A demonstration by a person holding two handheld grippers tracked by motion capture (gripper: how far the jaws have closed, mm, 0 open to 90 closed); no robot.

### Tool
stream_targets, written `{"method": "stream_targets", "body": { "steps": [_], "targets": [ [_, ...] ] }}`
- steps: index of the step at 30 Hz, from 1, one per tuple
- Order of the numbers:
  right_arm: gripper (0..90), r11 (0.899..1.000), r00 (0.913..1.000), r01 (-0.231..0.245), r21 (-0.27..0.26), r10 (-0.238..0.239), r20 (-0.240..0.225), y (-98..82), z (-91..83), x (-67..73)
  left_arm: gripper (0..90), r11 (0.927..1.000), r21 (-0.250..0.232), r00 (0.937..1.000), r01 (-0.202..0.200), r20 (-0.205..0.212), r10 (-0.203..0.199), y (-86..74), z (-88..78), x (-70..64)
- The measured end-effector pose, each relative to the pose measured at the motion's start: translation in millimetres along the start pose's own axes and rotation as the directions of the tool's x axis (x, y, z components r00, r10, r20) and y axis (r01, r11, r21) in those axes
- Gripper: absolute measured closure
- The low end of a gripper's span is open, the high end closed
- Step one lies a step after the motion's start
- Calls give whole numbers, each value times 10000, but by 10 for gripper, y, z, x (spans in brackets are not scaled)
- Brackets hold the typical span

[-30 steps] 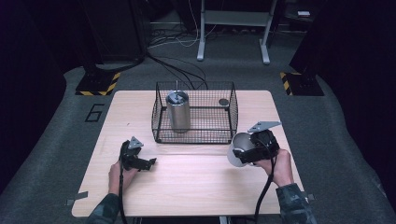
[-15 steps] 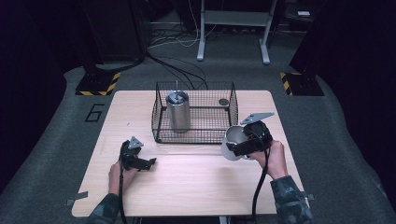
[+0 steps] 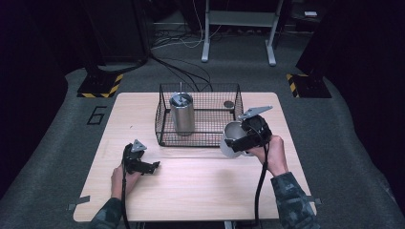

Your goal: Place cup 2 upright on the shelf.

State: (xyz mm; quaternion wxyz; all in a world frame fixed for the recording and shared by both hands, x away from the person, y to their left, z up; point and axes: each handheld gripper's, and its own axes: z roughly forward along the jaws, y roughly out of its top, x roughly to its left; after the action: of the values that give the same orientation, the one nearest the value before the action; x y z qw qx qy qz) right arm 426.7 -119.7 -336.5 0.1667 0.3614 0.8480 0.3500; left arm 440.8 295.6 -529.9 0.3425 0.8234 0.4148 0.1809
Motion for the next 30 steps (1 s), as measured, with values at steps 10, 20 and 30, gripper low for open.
{"method": "stream_targets", "body": {
  "steps": [10, 20, 30],
  "targets": [
    [58, 10000, 9999, 93, 34, -93, -49, 185, 48, -7, 2, 10000, -64, 10000, -32, -46, 32, 0, 4, 1],
    [58, 9999, 9999, 153, -42, -153, -52, 346, 107, -16, 2, 10000, -25, 10000, 2, -13, -2, -1, 2, -1],
    [58, 9997, 9997, 259, -39, -260, -44, 510, 204, -32, 2, 10000, -69, 10000, -37, -46, 37, 0, 4, 3]
  ]
}}
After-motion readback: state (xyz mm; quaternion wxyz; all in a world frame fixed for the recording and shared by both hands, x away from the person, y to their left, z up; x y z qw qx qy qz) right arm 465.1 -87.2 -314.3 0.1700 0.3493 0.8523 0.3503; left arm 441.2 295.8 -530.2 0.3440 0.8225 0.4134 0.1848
